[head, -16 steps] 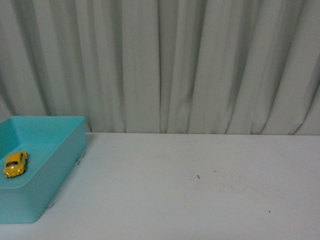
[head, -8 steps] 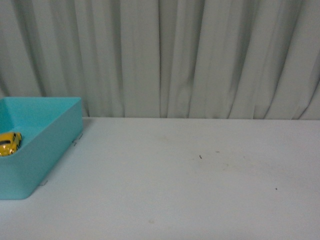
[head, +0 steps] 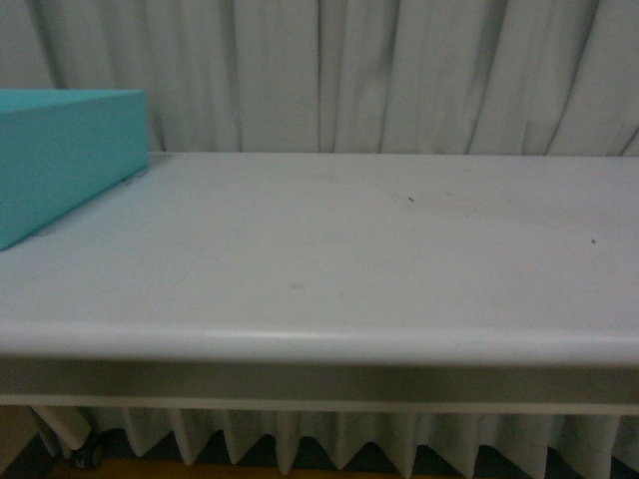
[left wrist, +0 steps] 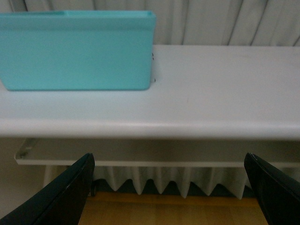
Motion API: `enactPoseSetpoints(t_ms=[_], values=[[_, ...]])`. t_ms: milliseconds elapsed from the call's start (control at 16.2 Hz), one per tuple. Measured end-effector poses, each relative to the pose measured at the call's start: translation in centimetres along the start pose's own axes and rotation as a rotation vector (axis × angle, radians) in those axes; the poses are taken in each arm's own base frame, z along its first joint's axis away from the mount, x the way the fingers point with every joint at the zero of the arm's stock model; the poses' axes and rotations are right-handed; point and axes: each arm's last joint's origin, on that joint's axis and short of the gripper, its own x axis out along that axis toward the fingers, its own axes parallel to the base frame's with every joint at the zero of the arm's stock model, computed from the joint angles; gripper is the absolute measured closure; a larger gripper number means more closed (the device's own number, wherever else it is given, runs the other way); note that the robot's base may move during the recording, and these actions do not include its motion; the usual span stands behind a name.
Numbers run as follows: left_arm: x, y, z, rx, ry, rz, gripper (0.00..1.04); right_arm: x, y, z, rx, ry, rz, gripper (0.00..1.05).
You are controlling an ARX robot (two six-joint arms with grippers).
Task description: Wind up and store yellow beetle toy
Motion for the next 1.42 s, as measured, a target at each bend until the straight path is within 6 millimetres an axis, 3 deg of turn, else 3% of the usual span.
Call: enactPoseSetpoints(t_ms=[1417], values=[[0.0, 0.0, -0.01, 0.0, 0.002, 0.0, 0.07, 0.0, 0.0, -0.03, 0.001, 0.003, 0.0, 0.07]])
